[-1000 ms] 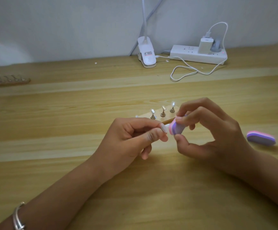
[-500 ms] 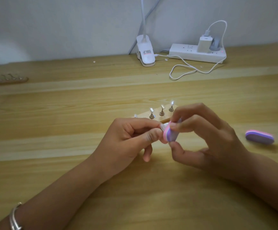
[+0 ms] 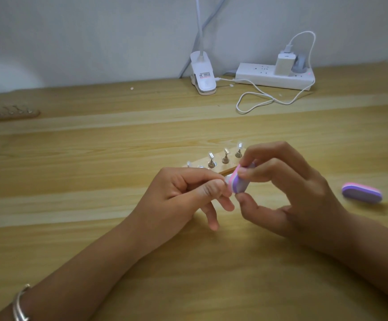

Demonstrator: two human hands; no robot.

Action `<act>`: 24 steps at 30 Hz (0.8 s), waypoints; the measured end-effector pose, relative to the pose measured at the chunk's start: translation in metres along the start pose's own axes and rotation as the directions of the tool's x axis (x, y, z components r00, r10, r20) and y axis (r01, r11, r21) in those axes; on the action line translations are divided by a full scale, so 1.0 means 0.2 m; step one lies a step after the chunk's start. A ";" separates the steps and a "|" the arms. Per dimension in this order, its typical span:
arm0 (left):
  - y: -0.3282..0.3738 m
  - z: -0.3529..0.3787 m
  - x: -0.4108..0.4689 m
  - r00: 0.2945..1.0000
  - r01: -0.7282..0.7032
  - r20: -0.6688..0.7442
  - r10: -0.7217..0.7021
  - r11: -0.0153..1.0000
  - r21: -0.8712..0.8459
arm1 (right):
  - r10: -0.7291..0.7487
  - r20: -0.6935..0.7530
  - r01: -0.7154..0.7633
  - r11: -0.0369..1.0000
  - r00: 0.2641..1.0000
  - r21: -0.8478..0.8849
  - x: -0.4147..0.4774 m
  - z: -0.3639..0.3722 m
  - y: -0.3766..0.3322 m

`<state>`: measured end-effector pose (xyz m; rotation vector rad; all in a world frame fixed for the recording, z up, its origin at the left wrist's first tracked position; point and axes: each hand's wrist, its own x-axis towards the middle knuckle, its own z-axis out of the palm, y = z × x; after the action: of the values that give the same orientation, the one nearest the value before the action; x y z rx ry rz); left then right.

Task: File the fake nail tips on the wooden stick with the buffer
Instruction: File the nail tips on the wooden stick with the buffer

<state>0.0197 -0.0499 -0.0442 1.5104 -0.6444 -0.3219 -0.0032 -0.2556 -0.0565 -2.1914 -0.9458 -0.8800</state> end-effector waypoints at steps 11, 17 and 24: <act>0.01 0.00 0.00 0.999 0.043 0.001 -0.043 0.999 0.026 | -0.022 0.033 0.022 1.000 0.999 -0.007 0.00 0.02 -0.03; 0.01 -0.01 0.00 0.998 0.069 0.011 -0.069 0.997 0.018 | 0.007 0.011 -0.007 1.000 1.000 0.009 0.00 0.01 -0.02; 0.00 -0.01 -0.01 0.993 0.112 0.022 -0.113 0.993 0.023 | 0.005 0.016 -0.005 1.000 1.000 -0.027 0.00 0.00 -0.02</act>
<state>0.0202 -0.0472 -0.0435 1.5694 -0.5839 -0.4200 -0.0057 -0.2534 -0.0553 -2.2259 -0.9404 -0.8795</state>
